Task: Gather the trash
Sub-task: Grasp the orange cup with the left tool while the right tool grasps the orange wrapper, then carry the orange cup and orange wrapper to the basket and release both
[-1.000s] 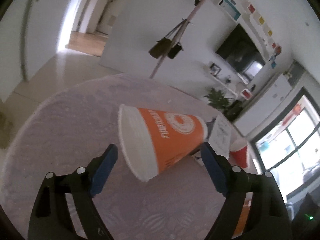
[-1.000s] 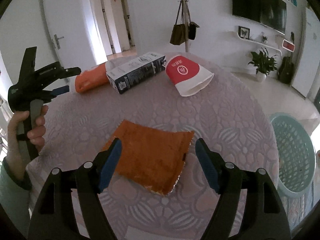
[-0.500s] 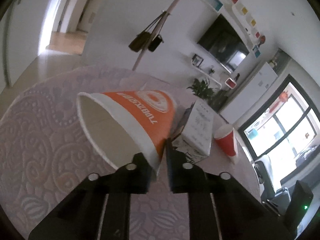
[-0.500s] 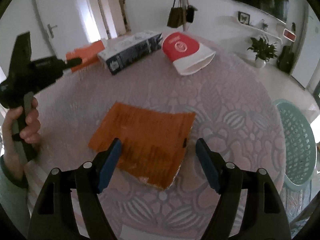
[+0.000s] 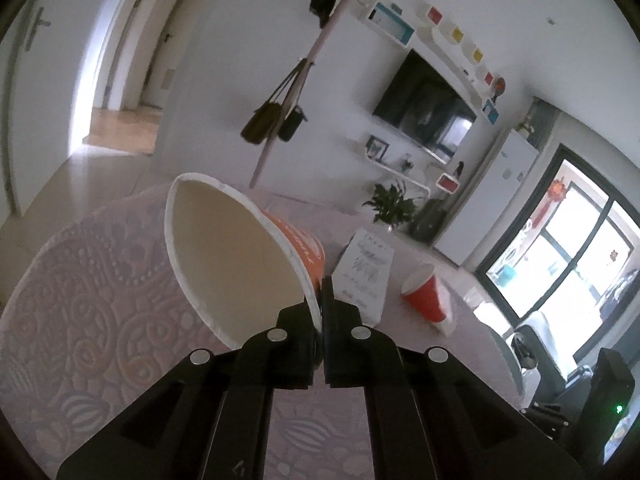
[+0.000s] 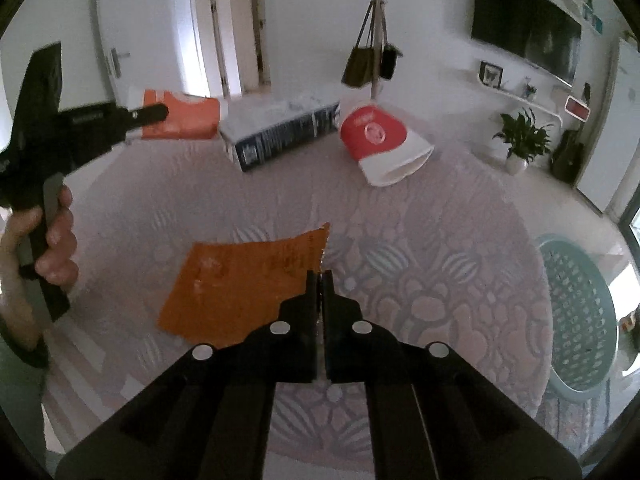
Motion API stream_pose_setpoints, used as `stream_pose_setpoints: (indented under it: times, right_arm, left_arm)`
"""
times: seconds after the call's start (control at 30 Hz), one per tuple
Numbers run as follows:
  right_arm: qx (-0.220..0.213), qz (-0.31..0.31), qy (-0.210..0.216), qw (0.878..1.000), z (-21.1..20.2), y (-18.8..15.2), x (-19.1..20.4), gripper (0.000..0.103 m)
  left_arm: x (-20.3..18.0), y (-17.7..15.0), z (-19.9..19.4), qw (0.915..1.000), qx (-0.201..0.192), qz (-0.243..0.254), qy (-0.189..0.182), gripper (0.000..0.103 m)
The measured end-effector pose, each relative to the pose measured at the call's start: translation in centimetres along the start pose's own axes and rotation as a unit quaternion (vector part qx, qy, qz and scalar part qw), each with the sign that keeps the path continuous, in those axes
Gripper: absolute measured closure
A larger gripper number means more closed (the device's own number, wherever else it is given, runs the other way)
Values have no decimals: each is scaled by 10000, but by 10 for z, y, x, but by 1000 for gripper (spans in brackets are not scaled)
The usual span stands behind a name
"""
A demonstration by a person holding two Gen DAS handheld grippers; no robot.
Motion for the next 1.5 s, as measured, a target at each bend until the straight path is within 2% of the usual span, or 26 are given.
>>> stream_pose_setpoints:
  times: [0.27, 0.47, 0.67, 0.9, 1.07, 1.27, 1.4, 1.5]
  right_arm:
    - [-471, 428, -12, 9980, -30, 11, -21, 102]
    - [-803, 650, -109, 9946, -55, 23, -48, 102]
    - [-1099, 862, -229, 9899, -81, 35, -83, 102]
    - [-1449, 1145, -561, 9812, -110, 39, -136, 103]
    - [-1576, 1447, -925, 9725, -124, 32, -186, 103]
    - [-1540, 1817, -1631, 9574, -128, 11, -246, 103]
    - [-1301, 2154, -2090, 9450, -117, -11, -285, 103]
    - [-979, 2401, -2310, 9378, -100, -29, -307, 103]
  left_arm:
    - [-37, 5, -30, 9986, -292, 388, -196, 102]
    - [-93, 7, -39, 9947, -402, 824, -470, 102]
    - [-151, -1, -21, 9897, -285, 1166, -783, 102]
    - [-214, -15, 13, 9821, -41, 1507, -1131, 102]
    - [-272, -29, 49, 9720, 222, 1825, -1466, 102]
    - [-332, -58, 99, 9560, 673, 2185, -1837, 102]
    - [-362, -86, 146, 9452, 1195, 2199, -2096, 102]
    - [-368, -111, 180, 9339, 1788, 2120, -2258, 102]
Point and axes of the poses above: each gripper's, at about its wrist camera, not at the fingertips, and z roughly the way its jaws point, x to its left, y to its top, the point moved 4 cm from there along z, roughly the way its jaws point
